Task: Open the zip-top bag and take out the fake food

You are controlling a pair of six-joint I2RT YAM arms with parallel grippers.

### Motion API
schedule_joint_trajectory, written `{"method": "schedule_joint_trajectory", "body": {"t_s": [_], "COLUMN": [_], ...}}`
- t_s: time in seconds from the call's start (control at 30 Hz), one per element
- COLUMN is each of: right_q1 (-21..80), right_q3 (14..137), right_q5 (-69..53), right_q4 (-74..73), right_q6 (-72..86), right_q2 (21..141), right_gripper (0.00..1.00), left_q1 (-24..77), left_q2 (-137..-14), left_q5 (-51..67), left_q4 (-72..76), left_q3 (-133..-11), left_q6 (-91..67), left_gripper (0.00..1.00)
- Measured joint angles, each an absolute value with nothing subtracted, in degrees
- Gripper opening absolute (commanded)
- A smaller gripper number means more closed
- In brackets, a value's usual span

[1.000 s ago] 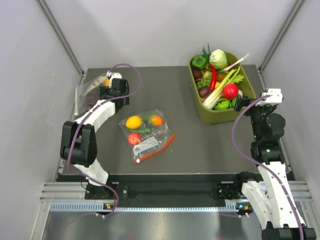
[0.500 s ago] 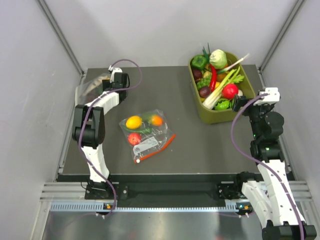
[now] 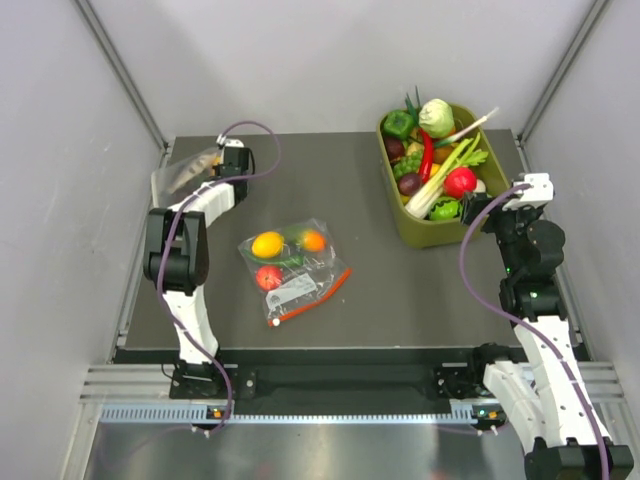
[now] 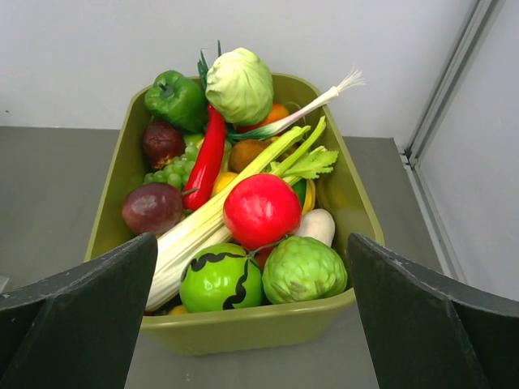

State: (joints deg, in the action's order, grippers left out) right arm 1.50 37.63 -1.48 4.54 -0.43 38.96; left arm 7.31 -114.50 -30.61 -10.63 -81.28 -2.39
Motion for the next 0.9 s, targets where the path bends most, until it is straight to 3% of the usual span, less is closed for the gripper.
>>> {"method": "schedule_joint_trajectory", "body": {"t_s": [0.53,0.9], "right_q1": [2.39,23.03], "right_q3": [41.1,45.01], "right_q5": [-9.23,-10.17], "right_q4": [2.83,3.2], "right_q6": [-0.47,-1.26], "right_q2": [43.35,51.92], "right_gripper": [1.0,0.99], "left_q1": [8.16,14.61], "left_q2": [-89.91,-77.14], "left_q5": [-4.36,9.87], "left_q4": [-15.55,-10.52], "left_q3": [-81.28,-76.77], "left_q6": [-9.45,-23.33], "left_gripper": [0.0,0.0]}}
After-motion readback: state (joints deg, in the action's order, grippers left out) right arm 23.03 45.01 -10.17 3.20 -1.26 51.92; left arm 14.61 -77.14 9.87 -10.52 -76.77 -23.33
